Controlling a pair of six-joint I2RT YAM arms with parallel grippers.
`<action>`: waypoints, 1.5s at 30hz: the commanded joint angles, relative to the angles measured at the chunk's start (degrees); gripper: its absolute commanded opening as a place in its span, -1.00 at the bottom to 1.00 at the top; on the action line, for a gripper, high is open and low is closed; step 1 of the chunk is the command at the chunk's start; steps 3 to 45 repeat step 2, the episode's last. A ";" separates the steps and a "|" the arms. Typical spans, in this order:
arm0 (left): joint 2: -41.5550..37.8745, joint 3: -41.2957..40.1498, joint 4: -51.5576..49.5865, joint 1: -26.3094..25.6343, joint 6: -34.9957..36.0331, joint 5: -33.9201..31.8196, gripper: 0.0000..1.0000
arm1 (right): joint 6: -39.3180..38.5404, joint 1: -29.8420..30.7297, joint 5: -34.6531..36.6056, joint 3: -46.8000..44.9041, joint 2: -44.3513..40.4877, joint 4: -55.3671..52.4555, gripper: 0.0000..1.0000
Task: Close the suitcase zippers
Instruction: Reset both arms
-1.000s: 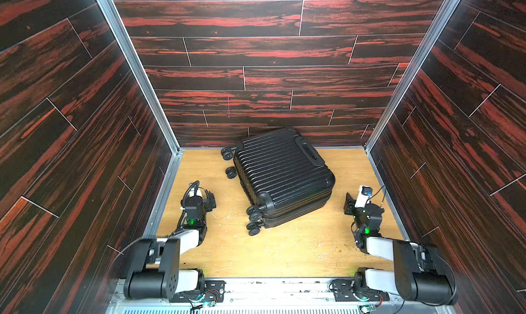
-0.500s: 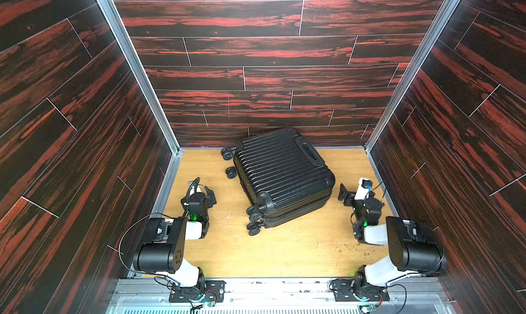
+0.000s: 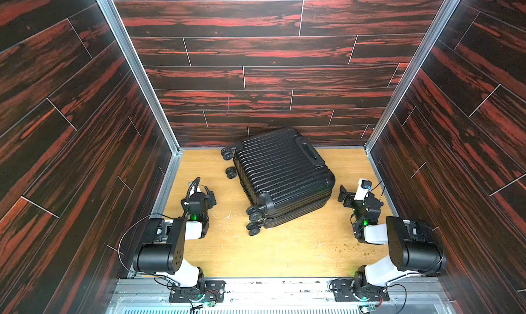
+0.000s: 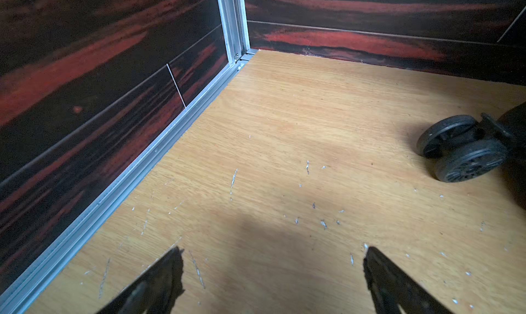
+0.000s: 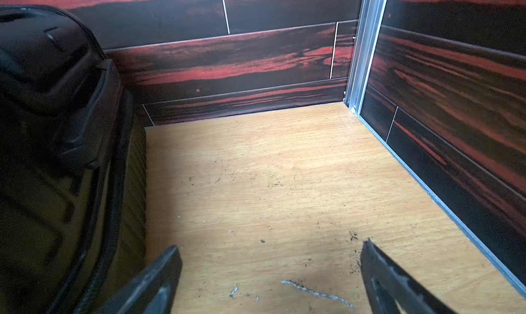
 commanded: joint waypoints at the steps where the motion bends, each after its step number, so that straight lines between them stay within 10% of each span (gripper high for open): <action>1: -1.78 0.47 0.71 0.10 -0.60 -0.66 1.00 | 0.44 -0.12 0.56 -0.20 0.04 -0.50 0.97; 45: -1.80 0.76 0.13 0.10 -0.30 -0.37 1.00 | 0.43 -0.07 0.56 -0.16 0.05 -0.45 0.98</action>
